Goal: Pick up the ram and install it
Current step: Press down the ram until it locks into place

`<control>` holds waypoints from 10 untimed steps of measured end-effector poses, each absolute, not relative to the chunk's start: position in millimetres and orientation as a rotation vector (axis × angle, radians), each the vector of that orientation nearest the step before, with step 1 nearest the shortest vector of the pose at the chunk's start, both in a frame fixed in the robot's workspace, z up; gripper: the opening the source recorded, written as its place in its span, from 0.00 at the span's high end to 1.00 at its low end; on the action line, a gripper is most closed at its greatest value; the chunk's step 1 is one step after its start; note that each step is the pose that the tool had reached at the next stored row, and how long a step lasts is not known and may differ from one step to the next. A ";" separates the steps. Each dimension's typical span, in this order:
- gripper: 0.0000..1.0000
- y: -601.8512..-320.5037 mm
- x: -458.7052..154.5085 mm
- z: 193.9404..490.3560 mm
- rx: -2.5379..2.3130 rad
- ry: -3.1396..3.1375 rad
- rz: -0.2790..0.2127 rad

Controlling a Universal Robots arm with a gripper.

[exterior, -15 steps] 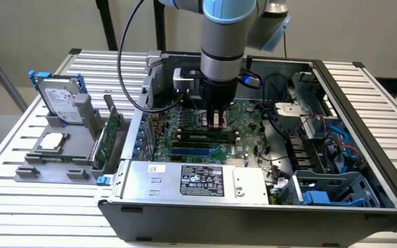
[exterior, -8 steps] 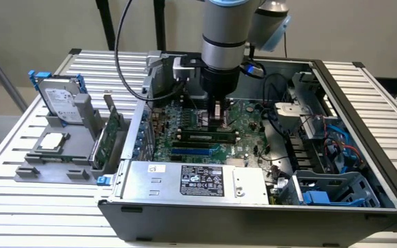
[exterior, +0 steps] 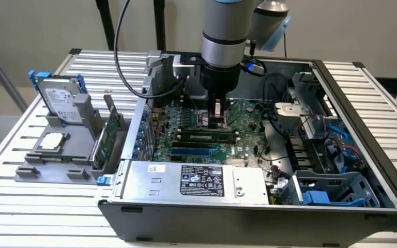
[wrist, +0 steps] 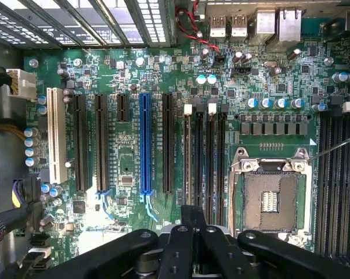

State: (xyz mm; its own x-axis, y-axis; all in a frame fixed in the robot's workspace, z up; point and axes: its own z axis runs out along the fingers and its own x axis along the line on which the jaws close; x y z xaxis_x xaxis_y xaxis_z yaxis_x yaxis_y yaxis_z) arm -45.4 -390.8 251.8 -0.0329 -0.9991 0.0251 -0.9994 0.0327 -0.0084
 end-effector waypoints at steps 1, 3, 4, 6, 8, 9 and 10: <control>1.00 -390.8 -45.4 251.7 2.176 -2.249 0.037; 1.00 -390.8 -45.4 251.7 2.176 -2.249 0.037; 1.00 -390.8 -45.4 251.8 2.176 -2.248 0.037; 1.00 -390.8 -45.4 251.8 2.176 -2.249 0.037; 1.00 -390.8 -45.4 251.7 2.176 -2.249 0.037; 1.00 -390.8 -45.4 251.8 2.176 -2.249 0.037; 1.00 -390.8 -45.4 251.7 2.176 -2.249 0.037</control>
